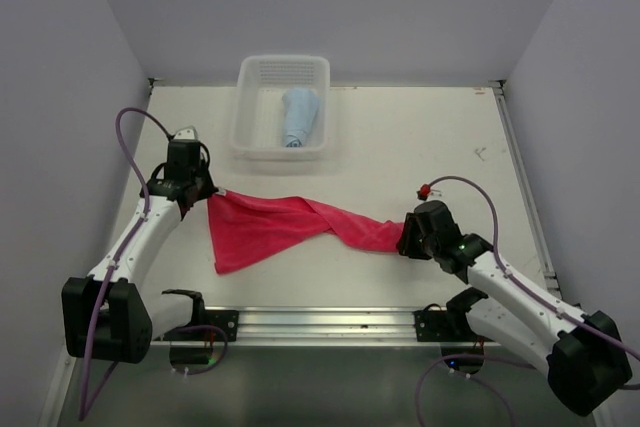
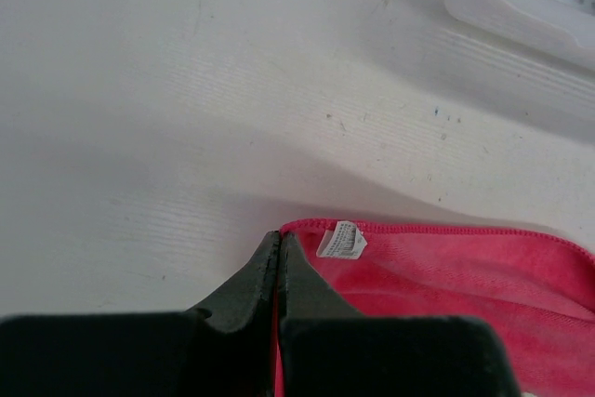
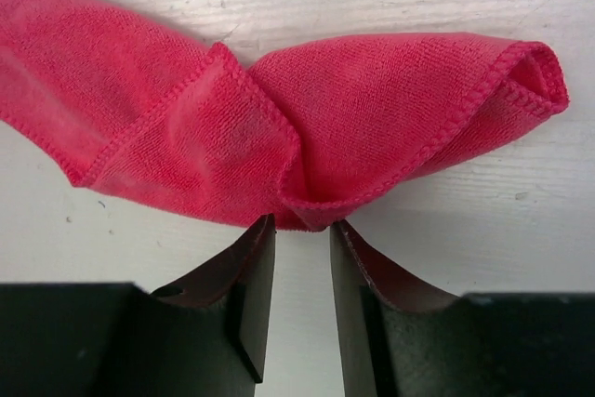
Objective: Roll the towels
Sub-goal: Flatten the towel
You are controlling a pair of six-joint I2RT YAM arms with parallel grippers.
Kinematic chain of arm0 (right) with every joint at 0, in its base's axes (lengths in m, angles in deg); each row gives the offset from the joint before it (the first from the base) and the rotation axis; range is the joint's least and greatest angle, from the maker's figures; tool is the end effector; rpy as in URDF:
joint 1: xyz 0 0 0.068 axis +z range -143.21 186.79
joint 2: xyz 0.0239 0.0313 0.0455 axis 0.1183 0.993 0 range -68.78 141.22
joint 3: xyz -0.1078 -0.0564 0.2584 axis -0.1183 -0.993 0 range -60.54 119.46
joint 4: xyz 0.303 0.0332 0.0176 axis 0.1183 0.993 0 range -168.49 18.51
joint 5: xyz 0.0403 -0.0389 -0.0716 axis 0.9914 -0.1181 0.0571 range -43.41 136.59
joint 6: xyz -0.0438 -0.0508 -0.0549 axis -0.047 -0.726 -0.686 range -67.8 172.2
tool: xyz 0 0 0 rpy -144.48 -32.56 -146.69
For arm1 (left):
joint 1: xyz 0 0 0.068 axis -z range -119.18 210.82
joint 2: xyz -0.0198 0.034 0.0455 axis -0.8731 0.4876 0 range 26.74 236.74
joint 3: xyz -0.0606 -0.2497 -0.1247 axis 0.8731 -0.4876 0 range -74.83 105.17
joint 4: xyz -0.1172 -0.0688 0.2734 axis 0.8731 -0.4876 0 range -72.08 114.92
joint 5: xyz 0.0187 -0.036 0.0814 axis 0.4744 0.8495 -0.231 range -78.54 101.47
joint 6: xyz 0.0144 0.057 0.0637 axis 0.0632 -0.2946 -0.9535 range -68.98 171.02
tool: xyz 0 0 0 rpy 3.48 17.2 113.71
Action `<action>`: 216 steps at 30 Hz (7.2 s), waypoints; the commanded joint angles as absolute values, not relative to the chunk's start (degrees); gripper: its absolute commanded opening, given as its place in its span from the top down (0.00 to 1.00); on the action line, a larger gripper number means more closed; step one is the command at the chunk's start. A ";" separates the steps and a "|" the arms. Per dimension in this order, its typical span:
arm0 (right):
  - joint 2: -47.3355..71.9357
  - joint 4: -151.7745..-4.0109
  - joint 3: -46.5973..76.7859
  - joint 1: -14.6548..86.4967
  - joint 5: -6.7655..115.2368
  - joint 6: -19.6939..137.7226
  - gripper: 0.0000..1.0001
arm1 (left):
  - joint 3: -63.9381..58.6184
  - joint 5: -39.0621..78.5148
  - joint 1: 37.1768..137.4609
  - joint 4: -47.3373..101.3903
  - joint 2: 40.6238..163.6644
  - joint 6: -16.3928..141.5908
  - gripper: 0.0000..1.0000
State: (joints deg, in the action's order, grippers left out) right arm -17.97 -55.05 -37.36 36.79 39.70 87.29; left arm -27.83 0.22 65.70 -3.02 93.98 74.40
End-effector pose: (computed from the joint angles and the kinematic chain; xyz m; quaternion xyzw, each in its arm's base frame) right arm 0.1994 0.1047 0.1295 0.0618 0.9393 0.1311 0.3109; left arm 0.3065 -0.0113 0.2134 -0.1839 0.9120 0.0020 0.3667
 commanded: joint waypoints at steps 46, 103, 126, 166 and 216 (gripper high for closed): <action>8.39 -57.92 -17.03 31.58 51.79 71.71 0.67 | -27.98 12.69 65.13 1.81 93.27 70.62 1.00; 8.04 -53.35 -16.86 31.58 49.67 71.62 0.99 | -28.16 14.80 65.21 2.16 93.45 70.36 1.00; -6.63 -55.62 -18.61 31.58 44.83 73.21 1.00 | -28.16 14.89 65.21 2.25 93.62 70.27 1.00; 7.77 -55.28 -15.10 35.10 55.03 74.87 0.61 | -28.07 16.82 65.21 2.60 94.94 70.00 1.00; 1.45 -48.26 -8.44 32.55 46.69 72.15 1.00 | -27.63 12.79 65.21 2.07 94.77 69.48 1.00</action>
